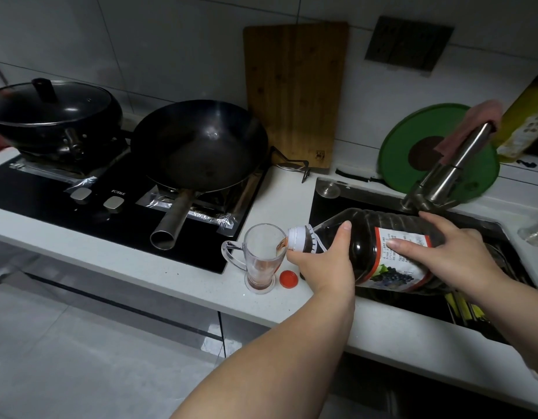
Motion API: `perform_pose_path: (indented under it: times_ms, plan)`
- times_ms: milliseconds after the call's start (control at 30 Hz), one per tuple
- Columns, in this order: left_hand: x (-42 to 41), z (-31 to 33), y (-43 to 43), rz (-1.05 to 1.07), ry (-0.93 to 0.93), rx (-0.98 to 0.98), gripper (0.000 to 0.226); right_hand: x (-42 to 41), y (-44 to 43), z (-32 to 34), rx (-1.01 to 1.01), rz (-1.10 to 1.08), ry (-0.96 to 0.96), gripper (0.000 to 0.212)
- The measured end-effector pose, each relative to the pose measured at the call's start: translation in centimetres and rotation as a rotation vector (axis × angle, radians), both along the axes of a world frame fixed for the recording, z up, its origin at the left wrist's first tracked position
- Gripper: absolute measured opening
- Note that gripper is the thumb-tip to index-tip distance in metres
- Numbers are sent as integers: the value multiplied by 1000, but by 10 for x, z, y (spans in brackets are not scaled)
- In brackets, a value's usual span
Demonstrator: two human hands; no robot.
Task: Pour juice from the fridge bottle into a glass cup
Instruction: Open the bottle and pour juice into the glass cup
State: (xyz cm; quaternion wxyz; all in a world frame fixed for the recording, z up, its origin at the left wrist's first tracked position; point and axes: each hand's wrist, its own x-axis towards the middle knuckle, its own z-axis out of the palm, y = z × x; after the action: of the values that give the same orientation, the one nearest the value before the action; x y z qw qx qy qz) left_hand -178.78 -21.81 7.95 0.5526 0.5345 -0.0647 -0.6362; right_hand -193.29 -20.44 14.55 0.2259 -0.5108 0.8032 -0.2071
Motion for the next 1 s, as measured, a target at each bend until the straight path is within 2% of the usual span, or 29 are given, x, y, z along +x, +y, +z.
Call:
perform_pose_path:
  times_ms: [400, 1000]
  plan:
    - [-2, 1, 2, 23, 21, -3, 113, 1, 3, 5, 1, 5, 7, 109]
    - [2, 15, 10, 20, 10, 7, 110, 0, 7, 9, 1, 15, 61, 104]
